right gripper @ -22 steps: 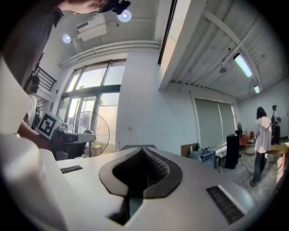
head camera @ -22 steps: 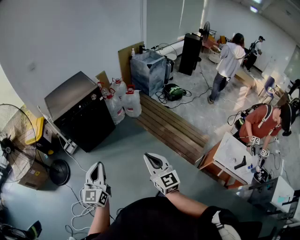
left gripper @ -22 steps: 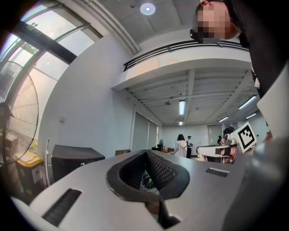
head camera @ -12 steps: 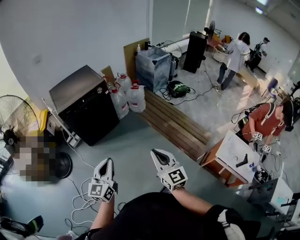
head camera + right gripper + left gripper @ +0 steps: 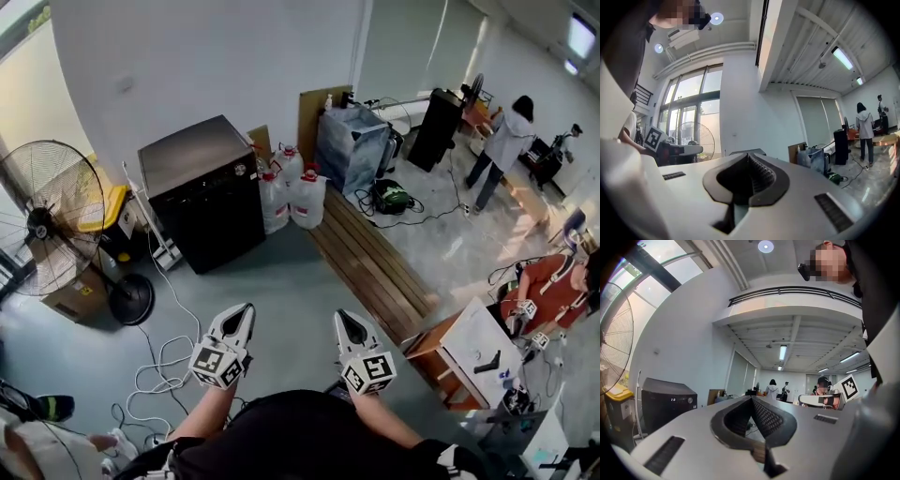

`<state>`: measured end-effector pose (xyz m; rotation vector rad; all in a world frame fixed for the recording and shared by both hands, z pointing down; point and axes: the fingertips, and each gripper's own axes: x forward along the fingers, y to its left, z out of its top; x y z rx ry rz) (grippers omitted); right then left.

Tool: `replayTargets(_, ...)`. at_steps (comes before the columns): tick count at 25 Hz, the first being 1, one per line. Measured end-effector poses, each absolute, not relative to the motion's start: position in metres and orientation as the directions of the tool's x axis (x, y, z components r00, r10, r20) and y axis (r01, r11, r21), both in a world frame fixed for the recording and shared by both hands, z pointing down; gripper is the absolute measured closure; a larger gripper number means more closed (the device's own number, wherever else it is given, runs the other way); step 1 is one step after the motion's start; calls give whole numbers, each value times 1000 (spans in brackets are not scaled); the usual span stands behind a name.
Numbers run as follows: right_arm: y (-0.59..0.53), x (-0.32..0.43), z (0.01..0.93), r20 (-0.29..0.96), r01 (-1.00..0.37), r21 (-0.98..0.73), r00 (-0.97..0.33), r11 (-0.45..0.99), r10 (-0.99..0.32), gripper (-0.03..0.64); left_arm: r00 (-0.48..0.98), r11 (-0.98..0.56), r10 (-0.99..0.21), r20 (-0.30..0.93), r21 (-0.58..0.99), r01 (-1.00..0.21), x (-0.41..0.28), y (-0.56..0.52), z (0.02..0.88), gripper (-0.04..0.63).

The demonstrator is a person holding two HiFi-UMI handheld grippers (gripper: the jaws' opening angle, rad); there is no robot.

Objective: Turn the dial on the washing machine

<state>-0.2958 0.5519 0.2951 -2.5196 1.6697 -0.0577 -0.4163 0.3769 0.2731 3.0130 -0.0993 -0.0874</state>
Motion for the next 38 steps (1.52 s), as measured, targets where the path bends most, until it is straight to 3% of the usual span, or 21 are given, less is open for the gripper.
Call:
replayTargets(21, 560, -211, 326, -23, -904, -223, 380, -365, -925, 594, 993, -985, -108, -41, 138, -101, -344, 372, 280, 580)
replayTargets(38, 395, -73, 332, 60, -911, -228, 340, -344, -939, 594, 992, -973, -126, -21, 197, -119, -204, 204, 291, 580)
